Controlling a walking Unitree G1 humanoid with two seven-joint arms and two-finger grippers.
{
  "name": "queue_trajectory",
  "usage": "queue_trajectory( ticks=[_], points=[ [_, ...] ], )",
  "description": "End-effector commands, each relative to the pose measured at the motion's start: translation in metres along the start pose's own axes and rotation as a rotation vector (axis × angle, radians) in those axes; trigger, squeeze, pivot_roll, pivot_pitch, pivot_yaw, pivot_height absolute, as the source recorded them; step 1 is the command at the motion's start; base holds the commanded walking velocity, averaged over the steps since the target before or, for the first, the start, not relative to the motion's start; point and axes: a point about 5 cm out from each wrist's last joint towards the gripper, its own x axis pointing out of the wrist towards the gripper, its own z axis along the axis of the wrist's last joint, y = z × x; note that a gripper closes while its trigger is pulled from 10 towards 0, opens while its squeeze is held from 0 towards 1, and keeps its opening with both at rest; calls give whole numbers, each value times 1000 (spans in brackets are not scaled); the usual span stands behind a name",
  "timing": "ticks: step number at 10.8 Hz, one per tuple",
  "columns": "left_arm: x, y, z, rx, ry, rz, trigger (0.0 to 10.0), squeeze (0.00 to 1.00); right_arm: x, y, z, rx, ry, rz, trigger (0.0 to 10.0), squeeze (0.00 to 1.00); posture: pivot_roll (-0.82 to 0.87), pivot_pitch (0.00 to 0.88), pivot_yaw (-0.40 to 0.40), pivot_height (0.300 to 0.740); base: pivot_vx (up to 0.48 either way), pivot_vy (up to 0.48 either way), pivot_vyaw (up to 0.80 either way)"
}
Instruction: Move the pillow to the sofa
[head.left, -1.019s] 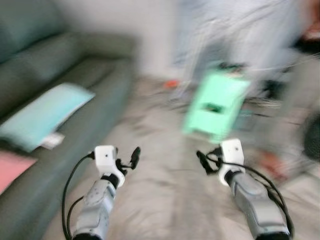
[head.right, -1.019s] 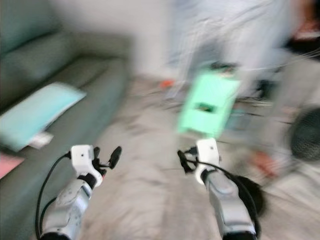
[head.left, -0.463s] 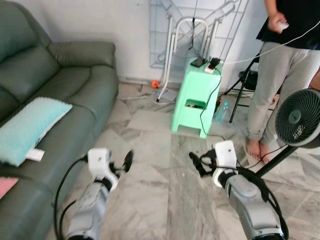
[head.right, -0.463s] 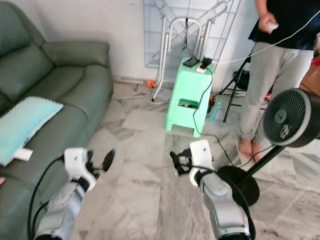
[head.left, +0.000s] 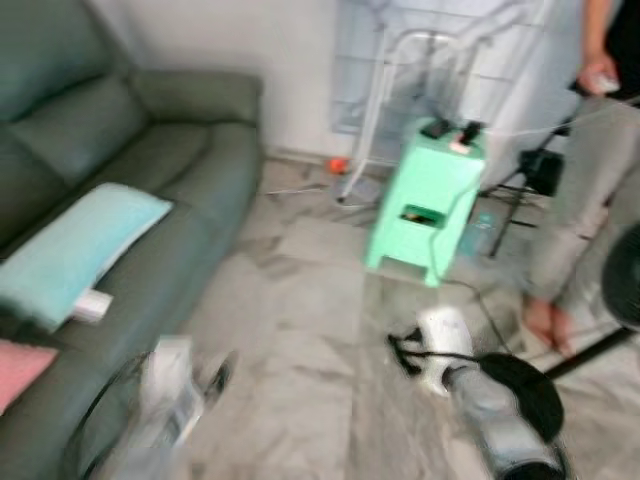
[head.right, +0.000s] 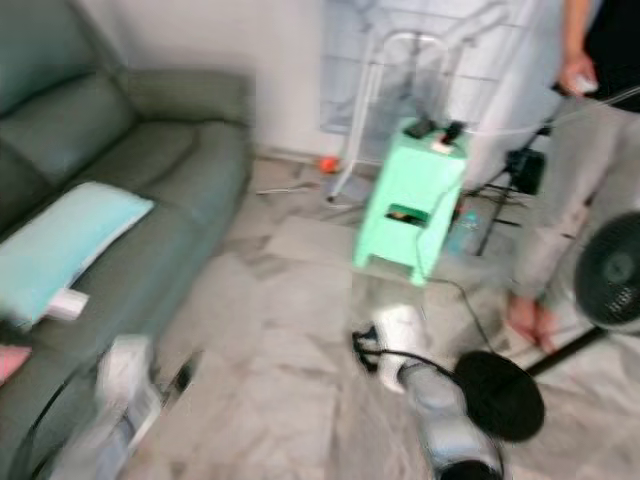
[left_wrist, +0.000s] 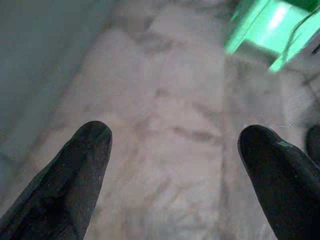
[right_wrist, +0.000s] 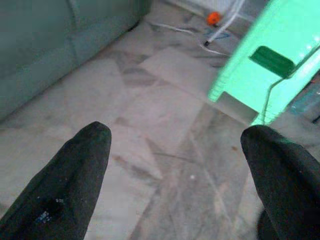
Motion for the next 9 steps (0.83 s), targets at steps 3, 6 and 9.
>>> queue_trajectory(
  ticks=[3, 6, 9],
  points=[
    [-3, 5, -16, -24, 64, 18, 10000, 0, -7, -18, -34, -29, 115, -76, 10000, 0, -156, 35, -36, 740, 440, 0, 0],
    [-8, 12, -31, -32, 154, 65, 10000, 0, -32, -21, -89, -85, 350, -113, 10000, 0, -159, 29, -34, 740, 439, 0, 0],
    [-14, 11, -51, -97, 281, 109, 10000, 0, -52, -19, -119, -112, 533, -98, 10000, 0, -135, 29, -40, 740, 434, 0, 0]
  ],
)
